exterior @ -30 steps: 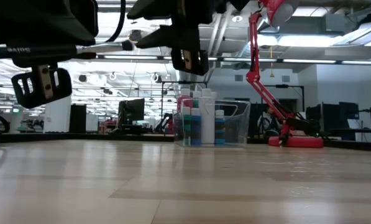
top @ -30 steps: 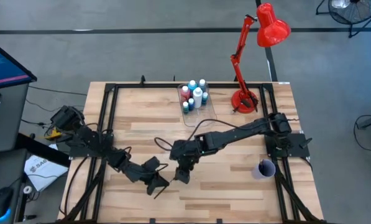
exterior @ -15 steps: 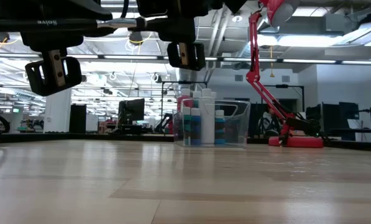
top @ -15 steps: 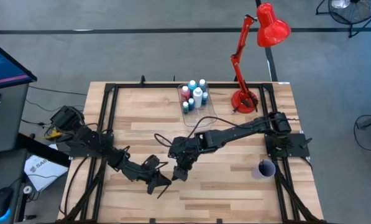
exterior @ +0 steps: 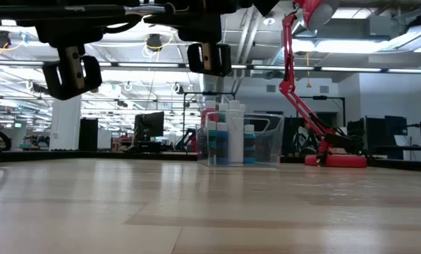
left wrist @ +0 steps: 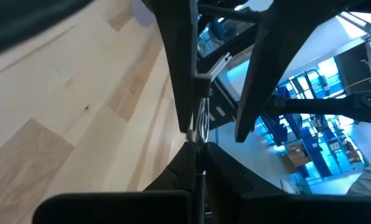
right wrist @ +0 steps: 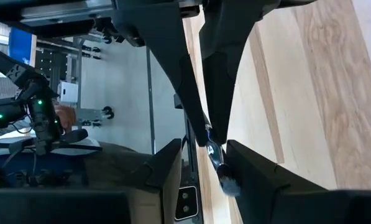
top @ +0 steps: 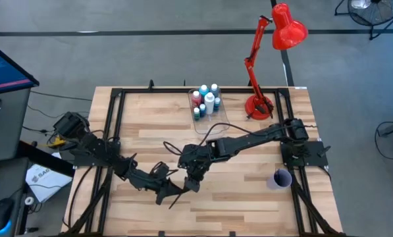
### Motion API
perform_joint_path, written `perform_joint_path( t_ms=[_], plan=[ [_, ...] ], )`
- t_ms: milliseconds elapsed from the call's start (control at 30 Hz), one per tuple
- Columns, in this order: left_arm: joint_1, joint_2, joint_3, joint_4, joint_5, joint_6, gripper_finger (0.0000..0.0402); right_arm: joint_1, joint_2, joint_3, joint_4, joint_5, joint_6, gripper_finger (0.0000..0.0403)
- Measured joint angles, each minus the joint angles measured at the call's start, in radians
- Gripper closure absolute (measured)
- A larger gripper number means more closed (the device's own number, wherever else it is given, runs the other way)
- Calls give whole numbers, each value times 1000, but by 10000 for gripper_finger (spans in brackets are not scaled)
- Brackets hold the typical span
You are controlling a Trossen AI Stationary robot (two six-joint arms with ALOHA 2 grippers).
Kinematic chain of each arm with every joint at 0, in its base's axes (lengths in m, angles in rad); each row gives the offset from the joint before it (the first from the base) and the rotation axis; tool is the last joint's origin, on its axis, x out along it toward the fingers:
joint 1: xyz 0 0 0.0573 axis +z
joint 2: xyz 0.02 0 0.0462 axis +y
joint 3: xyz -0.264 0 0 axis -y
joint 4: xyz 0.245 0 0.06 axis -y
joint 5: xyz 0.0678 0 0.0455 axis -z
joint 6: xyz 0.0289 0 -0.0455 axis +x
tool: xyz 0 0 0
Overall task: Pick & Place Paint Supplies
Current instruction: Put the silver paintbrush into the purple cup
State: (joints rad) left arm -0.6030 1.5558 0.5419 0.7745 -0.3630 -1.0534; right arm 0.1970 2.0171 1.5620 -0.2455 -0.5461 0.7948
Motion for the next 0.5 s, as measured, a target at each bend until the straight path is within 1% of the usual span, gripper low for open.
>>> perform_joint_path(
  t_ms=[267, 500],
  plan=[
    [4, 0, 0, 7, 0, 2, 394, 0, 0, 0, 1, -1, 0, 287],
    [4, 0, 0, 12, 0, 2, 394, 0, 0, 0, 0, -4, 0, 318]
  ],
)
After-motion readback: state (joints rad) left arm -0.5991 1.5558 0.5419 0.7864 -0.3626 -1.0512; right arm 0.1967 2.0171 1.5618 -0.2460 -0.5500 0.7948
